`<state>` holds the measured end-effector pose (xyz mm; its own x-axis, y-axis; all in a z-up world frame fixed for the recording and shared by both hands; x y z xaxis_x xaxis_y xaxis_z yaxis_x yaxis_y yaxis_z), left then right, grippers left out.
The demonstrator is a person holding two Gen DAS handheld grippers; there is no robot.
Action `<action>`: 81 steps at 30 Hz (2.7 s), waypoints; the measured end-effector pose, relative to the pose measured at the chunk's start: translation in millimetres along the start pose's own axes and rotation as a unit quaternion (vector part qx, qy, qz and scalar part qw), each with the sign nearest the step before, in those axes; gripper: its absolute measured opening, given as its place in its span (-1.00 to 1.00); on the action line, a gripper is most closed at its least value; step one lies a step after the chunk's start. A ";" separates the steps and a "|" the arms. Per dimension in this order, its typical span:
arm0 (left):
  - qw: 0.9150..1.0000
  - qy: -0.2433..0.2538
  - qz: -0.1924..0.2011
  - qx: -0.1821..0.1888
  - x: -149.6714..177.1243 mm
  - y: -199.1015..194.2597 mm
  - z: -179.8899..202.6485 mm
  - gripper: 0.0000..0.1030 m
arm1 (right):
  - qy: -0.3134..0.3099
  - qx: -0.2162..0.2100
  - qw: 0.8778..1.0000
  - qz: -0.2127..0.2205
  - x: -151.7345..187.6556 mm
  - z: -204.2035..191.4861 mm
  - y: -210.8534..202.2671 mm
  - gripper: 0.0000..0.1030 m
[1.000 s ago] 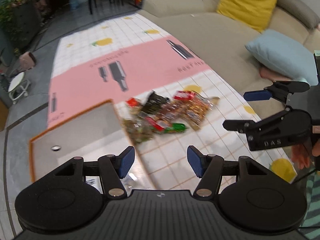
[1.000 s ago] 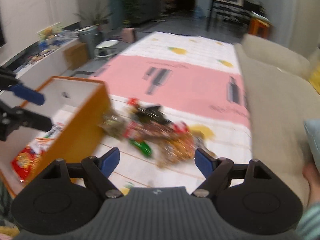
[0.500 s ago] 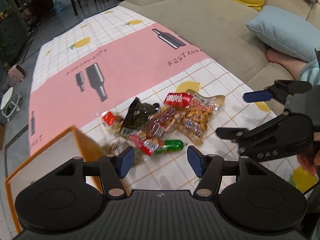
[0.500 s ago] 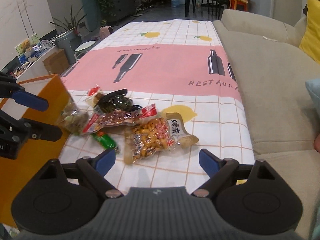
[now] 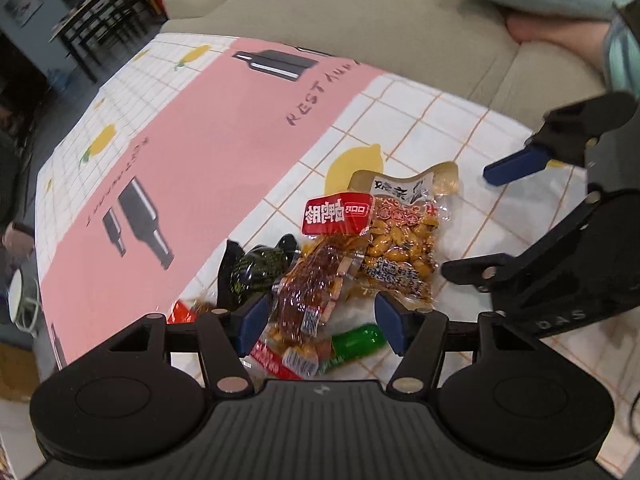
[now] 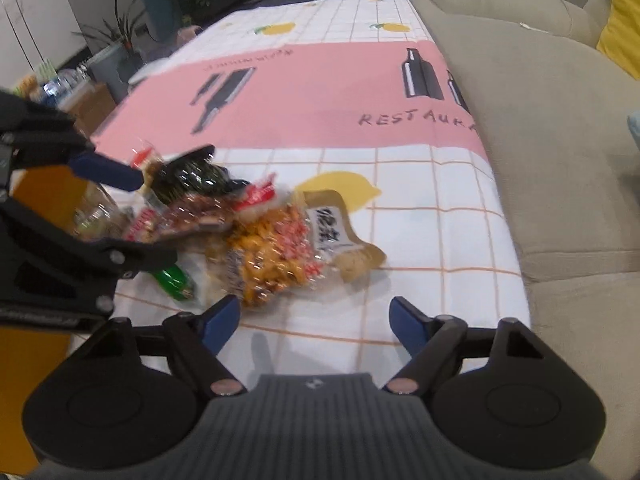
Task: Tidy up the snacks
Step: 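Move both grippers back to the remaining snack pile, then grasp the brown jerky packet with left gripper while right grasps the peanut bag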
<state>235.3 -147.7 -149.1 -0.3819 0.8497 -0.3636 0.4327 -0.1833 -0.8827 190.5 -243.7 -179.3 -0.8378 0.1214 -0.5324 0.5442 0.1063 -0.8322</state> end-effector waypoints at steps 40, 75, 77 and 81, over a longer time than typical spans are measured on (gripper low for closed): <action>0.960 -0.268 -0.031 0.080 22.1 -13.0 -79.4 -0.74 | 0.043 0.025 0.998 0.028 -27.7 -28.6 50.0 0.90; 0.941 -0.312 -0.064 0.118 78.1 -50.3 28.0 -0.74 | -0.023 -0.089 0.992 -0.087 64.9 -21.9 -67.6 -0.63; 0.941 -0.310 -0.068 0.117 80.6 -49.7 32.0 -0.73 | -0.027 -0.095 0.991 -0.089 71.5 -24.7 -76.8 -0.63; 0.939 -0.317 -0.065 0.113 82.5 -51.3 31.0 -0.72 | -0.017 -0.107 0.989 -0.099 80.5 -27.4 -79.3 -0.63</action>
<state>156.3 -83.5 -143.1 -0.8606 0.4193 -0.2889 0.1918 -0.2587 -0.9467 81.2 -215.3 -152.0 -0.9281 0.0444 -0.3697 0.3627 0.3319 -0.8708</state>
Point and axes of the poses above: each gripper's, at about its wrist camera, not at the fingertips, and y roughly the way its jaws point, z to its right, x to its underside, the point moved 2 cm from there along y, roughly the way its jaws point, and after that the axes turned 2 degrees about y, right-handed, at the moved point
